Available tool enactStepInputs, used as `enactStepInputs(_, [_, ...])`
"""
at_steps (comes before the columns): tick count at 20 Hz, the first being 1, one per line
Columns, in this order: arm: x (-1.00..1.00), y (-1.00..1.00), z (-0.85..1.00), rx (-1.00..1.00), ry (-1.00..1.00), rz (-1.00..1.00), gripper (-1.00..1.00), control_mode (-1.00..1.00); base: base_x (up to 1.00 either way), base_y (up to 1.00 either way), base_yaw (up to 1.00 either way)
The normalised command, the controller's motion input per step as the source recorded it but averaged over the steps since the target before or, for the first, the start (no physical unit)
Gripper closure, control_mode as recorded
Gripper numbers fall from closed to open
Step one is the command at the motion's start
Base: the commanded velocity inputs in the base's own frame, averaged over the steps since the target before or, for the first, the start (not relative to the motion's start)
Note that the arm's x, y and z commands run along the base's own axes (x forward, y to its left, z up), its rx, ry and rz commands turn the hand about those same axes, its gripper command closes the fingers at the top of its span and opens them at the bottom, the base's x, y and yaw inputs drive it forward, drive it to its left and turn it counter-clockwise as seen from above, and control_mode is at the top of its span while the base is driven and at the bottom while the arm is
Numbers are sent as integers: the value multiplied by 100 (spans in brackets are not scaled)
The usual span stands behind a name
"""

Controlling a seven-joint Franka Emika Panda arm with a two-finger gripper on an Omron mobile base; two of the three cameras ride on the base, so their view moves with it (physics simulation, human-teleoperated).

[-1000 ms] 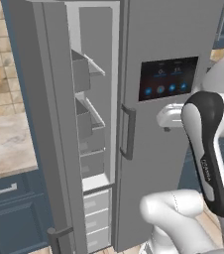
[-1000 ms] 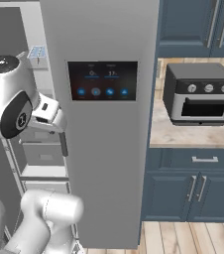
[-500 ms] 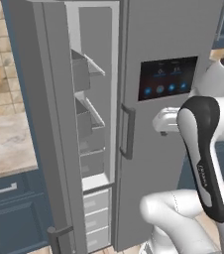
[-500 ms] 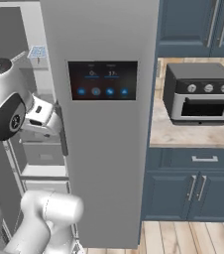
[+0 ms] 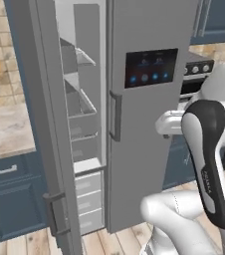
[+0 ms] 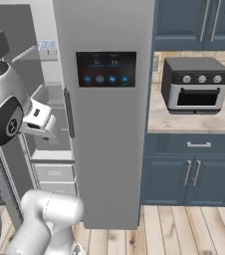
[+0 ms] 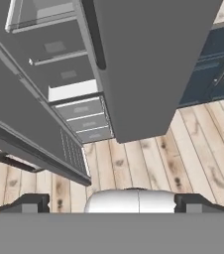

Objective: The ice cube tray has been filled with water. Take the tray and place it in the freezer to make ice. Close the freezer door after placing the tray.

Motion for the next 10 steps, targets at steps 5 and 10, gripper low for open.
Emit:
enactStepInputs(5, [0, 0, 0, 0, 0, 0, -100, 100, -1, 66, 15])
enactStepInputs(10, [0, 0, 0, 0, 0, 0, -100, 100, -39, 39, 10])
